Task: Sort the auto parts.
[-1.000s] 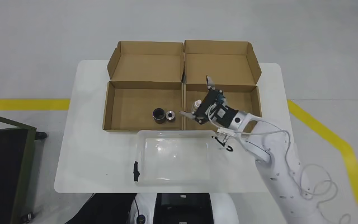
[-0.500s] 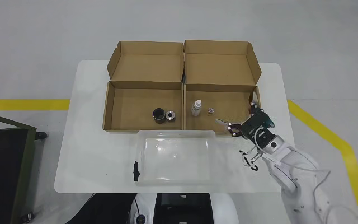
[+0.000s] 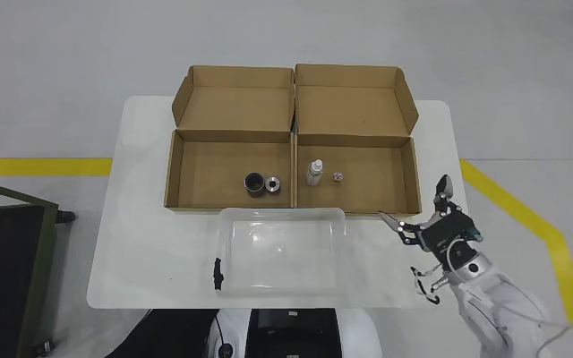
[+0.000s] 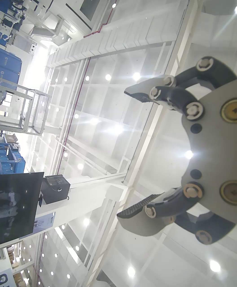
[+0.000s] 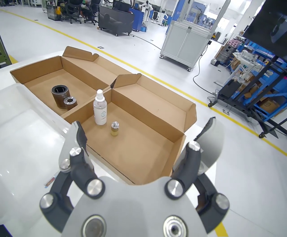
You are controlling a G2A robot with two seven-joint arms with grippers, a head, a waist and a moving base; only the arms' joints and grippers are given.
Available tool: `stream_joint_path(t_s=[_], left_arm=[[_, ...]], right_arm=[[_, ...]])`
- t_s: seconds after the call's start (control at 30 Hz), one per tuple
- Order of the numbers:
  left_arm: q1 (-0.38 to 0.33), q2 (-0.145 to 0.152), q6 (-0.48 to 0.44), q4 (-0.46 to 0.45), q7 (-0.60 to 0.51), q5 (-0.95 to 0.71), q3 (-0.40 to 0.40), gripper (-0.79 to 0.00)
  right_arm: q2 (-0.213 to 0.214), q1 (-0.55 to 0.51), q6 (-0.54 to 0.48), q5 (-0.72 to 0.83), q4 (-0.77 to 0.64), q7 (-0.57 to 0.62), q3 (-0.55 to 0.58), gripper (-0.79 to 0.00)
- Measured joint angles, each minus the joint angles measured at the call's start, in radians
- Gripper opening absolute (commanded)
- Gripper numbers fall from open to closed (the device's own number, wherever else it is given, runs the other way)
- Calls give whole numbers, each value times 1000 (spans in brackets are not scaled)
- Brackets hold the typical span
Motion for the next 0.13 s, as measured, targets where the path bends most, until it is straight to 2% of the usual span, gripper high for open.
stream_joint_path(t_s=[0.13], left_arm=[[0, 0, 0, 0, 0, 0, 0, 0]], right_arm=[[0, -56, 17, -4, -20, -30, 39, 0]])
